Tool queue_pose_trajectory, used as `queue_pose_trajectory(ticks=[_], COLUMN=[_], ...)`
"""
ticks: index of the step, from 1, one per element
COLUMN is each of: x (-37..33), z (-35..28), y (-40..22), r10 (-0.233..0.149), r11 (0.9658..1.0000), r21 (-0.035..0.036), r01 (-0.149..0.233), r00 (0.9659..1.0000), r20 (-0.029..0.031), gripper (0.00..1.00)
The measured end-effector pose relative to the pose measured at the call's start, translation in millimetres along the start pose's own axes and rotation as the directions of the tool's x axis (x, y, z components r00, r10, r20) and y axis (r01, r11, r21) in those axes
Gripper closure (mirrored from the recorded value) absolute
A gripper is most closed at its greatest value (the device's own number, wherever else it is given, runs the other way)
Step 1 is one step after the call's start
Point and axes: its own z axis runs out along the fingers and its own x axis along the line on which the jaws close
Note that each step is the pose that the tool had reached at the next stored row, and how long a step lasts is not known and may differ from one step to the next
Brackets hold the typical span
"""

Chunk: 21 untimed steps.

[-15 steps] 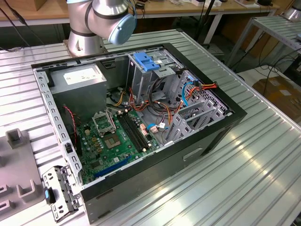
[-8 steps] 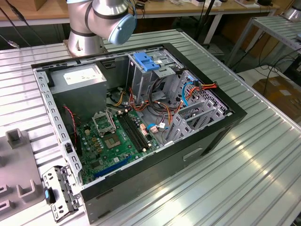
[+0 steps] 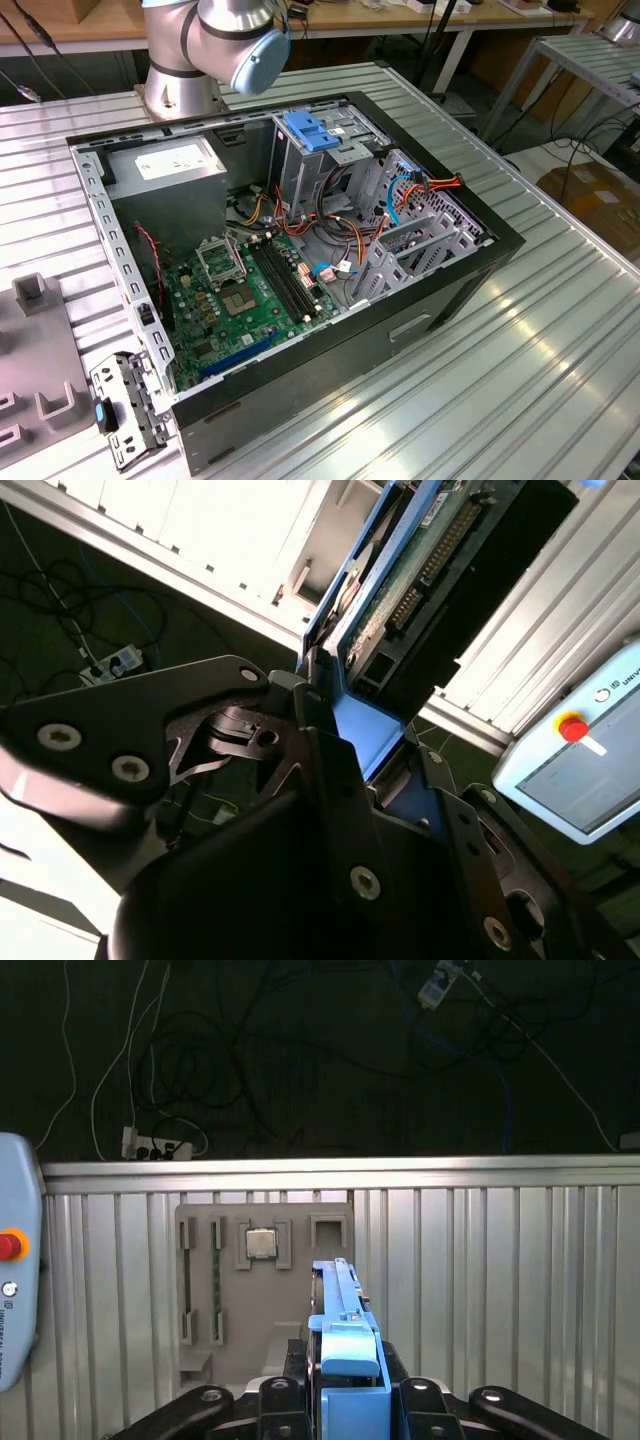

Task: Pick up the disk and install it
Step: 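Pick up the disk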

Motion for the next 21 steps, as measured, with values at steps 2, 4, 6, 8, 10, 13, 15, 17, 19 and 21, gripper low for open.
queue_pose_trajectory(ticks=[2, 4, 6, 8, 10, 13, 15, 17, 19, 21], x=[-0.1, -0.2, -0.3, -0.3, -0.5, -0.6, 0.4, 2.0, 4.6, 6.8], z=[0.1, 0.2, 0.3, 0.4, 0.5, 0.7, 0.8, 0.9, 1.0, 1.3], y=[-5.4, -8.4, -12.7, -16.3, -22.1, -30.8, -33.1, -35.2, -38.7, -46.7], r10=[0.000, 0.000, 0.000, 0.000, 0.000, 0.000, 0.000, 0.000, 0.000, 0.000], r11=[1.0000, 1.0000, 1.0000, 1.0000, 1.0000, 1.0000, 1.0000, 1.0000, 1.0000, 1.0000], r21=[0.0000, 0.0000, -0.0001, -0.0001, 0.0000, -0.0001, 0.0000, -0.0001, -0.0001, -0.0001], r01=[0.000, 0.000, 0.000, 0.000, 0.000, 0.000, 0.000, 0.000, 0.000, 0.000], r00=[1.0000, 1.0000, 1.0000, 1.0000, 1.0000, 1.0000, 1.0000, 1.0000, 1.0000, 1.0000], r20=[0.0001, 0.0001, 0.0000, 0.0000, 0.0001, 0.0000, 0.0001, 0.0000, 0.0000, 0.0000], gripper=[0.63, 0.63, 0.63, 0.63, 0.63, 0.63, 0.63, 0.63, 0.63, 0.63])
